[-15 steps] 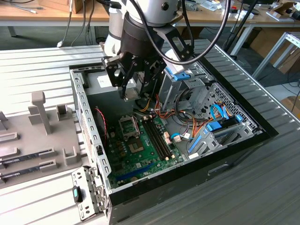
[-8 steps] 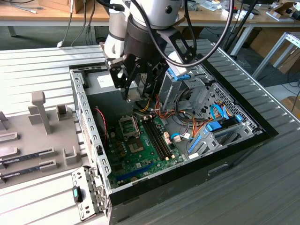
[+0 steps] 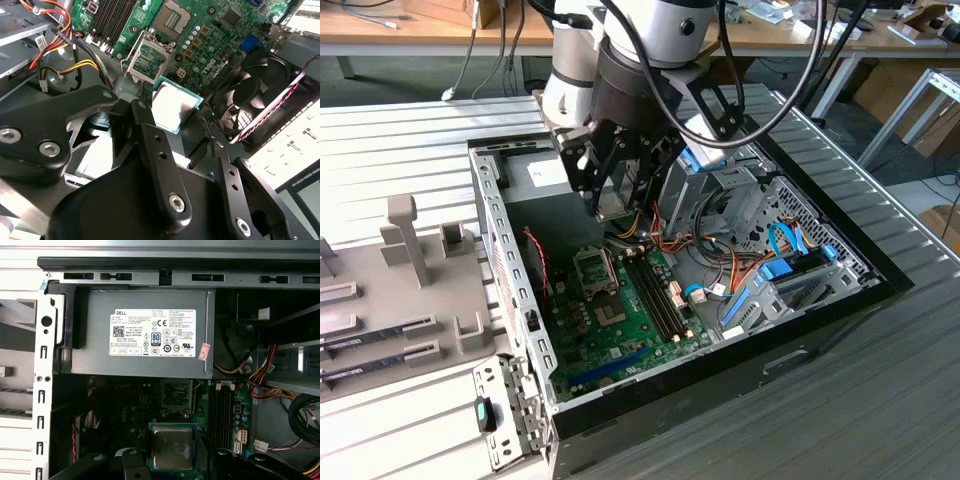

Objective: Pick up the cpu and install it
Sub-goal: 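Pick up the cpu and move it towards the insertion slot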

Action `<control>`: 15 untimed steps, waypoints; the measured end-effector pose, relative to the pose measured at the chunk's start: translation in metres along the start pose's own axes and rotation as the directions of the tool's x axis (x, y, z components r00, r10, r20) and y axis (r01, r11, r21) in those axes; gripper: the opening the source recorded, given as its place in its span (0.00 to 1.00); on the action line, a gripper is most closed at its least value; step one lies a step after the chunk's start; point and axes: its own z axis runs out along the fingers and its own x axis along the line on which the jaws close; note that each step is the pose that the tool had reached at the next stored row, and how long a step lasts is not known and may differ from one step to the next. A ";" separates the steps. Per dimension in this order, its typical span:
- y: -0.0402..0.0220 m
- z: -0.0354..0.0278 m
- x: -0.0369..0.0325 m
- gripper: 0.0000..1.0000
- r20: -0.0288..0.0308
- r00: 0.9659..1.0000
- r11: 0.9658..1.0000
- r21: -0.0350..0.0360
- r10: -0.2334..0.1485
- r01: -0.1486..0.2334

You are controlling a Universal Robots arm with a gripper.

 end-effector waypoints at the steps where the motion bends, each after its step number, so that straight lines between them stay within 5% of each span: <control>1: -0.0005 0.0006 -0.0012 0.47 0.000 1.000 1.000 0.000 0.000 0.000; 15: -0.0047 0.0057 -0.0110 0.47 0.000 1.000 1.000 0.001 0.000 0.000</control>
